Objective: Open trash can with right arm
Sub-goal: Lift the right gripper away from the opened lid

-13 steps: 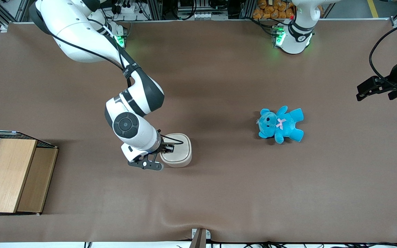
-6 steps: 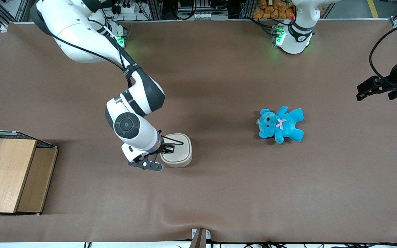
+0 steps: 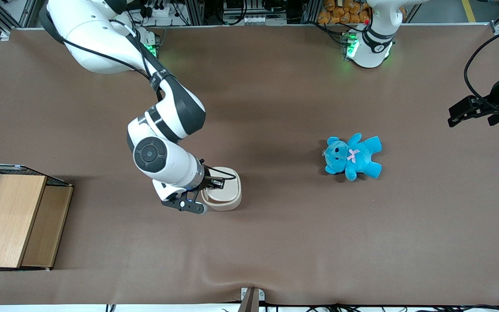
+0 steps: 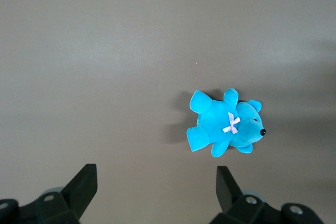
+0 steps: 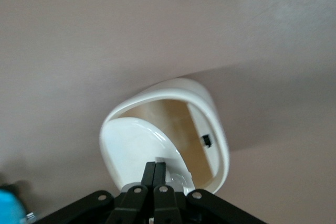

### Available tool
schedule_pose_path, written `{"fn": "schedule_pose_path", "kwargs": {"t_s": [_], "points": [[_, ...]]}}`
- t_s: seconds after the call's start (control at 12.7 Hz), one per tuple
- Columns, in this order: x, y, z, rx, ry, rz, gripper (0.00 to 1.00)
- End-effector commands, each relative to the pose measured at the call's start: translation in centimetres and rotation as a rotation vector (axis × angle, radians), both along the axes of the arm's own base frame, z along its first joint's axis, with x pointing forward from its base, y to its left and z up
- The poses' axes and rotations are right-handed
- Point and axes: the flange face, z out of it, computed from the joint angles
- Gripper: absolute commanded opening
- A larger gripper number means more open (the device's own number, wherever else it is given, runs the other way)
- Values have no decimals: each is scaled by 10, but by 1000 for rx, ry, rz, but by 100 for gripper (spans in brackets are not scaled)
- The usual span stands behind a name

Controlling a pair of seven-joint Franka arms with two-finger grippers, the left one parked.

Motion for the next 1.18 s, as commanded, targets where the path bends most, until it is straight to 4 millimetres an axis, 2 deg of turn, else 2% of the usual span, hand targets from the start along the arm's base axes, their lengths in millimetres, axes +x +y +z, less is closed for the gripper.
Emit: {"fn": "schedule_pose_path", "kwargs": {"t_s": [0.0,0.16,0.39,0.47,0.55,0.63,0.71,0.79,0.86,1.1], "points": [[-2,13,34,106,44,-72,0],[-4,10,53,130,80,-90,0],[-14,5,93,147,106,-112,0],[-13,-9,101,149,124,-117,9],[-7,-27,106,162,139,-133,41],[-1,-47,115,177,151,-151,86],[1,-60,118,182,165,-154,90],[6,-75,119,179,176,-164,100],[6,-87,123,166,185,-166,100],[5,-138,154,82,123,-96,100]]}}
